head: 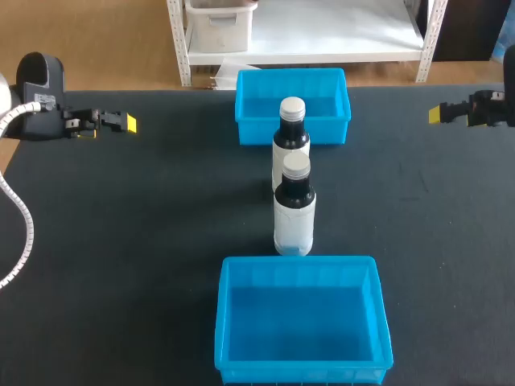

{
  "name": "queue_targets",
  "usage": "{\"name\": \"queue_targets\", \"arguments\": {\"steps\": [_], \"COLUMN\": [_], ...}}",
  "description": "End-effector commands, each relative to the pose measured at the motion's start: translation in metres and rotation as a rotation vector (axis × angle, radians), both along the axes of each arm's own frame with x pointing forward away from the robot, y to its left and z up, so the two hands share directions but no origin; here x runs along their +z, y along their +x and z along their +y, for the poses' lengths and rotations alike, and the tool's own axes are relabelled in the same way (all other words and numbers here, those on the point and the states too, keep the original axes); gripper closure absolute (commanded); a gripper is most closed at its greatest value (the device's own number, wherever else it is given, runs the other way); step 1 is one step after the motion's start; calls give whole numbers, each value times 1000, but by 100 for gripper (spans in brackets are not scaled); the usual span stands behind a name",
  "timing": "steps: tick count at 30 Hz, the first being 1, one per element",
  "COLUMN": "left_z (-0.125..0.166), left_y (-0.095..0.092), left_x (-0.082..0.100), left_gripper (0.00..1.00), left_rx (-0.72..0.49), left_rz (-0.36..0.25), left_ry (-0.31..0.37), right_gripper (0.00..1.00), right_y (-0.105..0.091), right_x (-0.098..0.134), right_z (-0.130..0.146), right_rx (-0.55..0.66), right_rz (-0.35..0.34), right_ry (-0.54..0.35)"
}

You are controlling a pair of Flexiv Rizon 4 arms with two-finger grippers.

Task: Pick up the bottle, and place it in the far bin if it is heavy, or in the near bin if it is light.

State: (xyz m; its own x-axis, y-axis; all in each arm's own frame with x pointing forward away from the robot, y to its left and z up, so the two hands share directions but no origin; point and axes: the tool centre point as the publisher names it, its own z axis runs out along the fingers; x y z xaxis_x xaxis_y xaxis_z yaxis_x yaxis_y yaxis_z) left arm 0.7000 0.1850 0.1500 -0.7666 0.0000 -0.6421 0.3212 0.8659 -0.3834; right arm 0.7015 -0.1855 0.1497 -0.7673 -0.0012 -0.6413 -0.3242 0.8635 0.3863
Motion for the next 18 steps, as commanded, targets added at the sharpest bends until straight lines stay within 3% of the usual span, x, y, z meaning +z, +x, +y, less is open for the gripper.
{"name": "queue_targets", "arguments": {"steps": [1,15,18], "left_z": [0,0,0], "left_y": [0,0,0], "left_x": [0,0,0], "left_gripper": [0,0,0], "left_rx": [0,0,0], "left_rz": [0,0,0], "left_ry": [0,0,0], "right_gripper": [0,0,0], "right_y": [-1,-1,0], "right_x": [0,0,0], "right_z": [0,0,1], "right_rx": [-4,-4,336], "right_rz": [-1,-1,-130], "right_ry": [-3,-3,-18]}}
